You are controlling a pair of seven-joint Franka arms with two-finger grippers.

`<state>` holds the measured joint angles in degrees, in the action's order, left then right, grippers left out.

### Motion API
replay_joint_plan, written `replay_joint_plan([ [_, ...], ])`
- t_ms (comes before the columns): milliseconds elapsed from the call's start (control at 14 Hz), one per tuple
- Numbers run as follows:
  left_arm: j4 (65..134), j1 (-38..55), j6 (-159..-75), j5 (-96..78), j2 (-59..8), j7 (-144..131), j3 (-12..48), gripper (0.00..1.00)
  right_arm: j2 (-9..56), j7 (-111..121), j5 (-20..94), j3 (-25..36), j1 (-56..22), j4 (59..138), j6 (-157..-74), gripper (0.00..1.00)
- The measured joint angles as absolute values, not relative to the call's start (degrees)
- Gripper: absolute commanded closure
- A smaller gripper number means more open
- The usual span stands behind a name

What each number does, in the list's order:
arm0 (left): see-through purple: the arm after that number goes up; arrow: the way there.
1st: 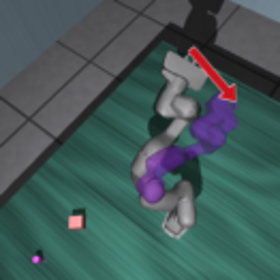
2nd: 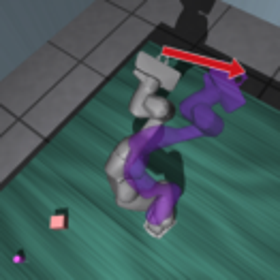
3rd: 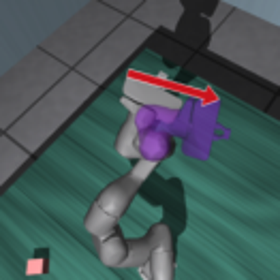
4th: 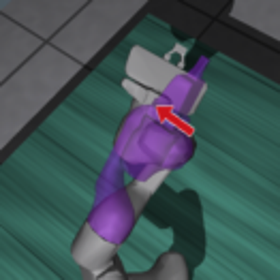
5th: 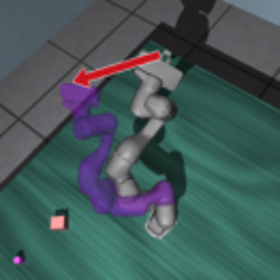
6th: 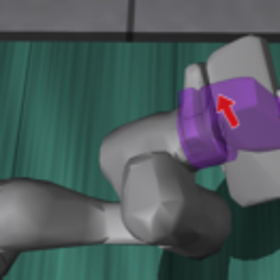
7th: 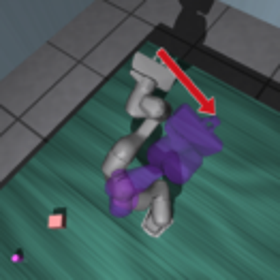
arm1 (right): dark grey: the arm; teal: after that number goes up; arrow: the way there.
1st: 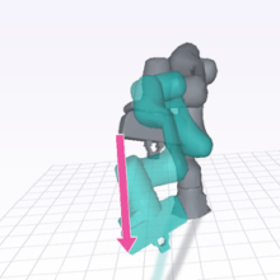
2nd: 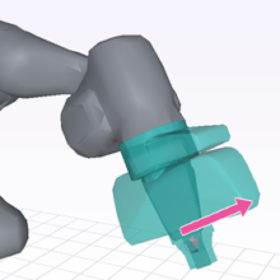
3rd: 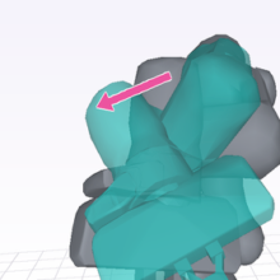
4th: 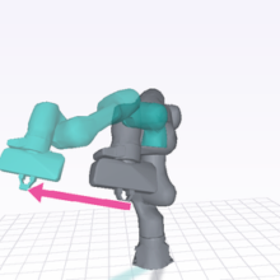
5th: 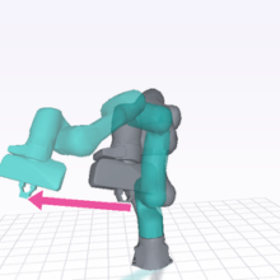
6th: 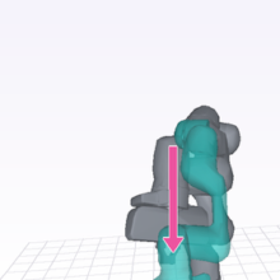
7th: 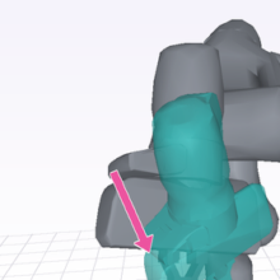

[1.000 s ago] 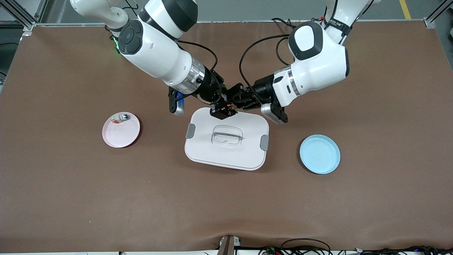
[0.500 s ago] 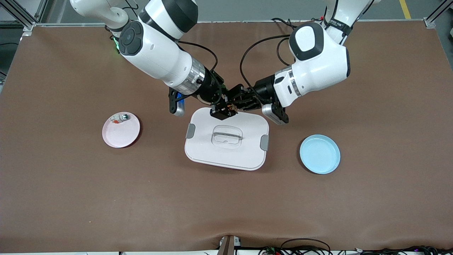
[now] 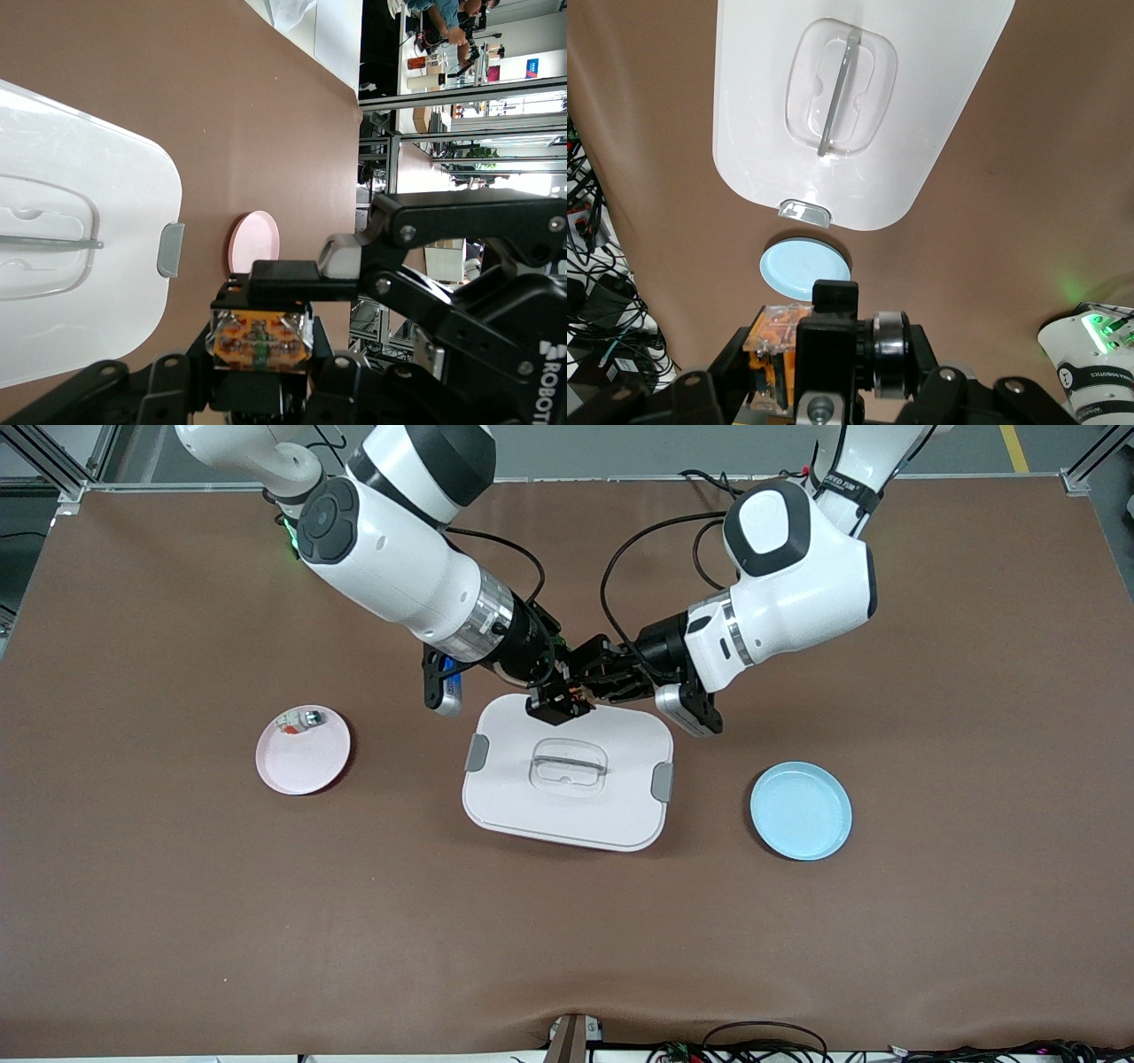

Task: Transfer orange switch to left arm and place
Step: 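Grasp the orange switch with the left gripper above the white box, then open the right gripper and withdraw it while the left gripper pulls back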

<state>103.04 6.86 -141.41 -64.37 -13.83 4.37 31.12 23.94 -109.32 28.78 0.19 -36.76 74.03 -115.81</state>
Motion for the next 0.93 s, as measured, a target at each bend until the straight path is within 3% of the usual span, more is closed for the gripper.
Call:
replay_joint_plan([
  [143, 103.01, 6.77, -141.42, -64.37, -13.83, 4.37, 31.11, 1.00, 23.94, -109.31, 28.79, 0.18, -36.84, 74.01, -115.90, 0.00],
  [929, 102.40, 5.53, -138.77, -64.37, -12.97, 4.37, 31.10, 1.00, 23.95, -107.74, 28.79, 1.13, -35.45, 73.38, -112.73, 0.00],
])
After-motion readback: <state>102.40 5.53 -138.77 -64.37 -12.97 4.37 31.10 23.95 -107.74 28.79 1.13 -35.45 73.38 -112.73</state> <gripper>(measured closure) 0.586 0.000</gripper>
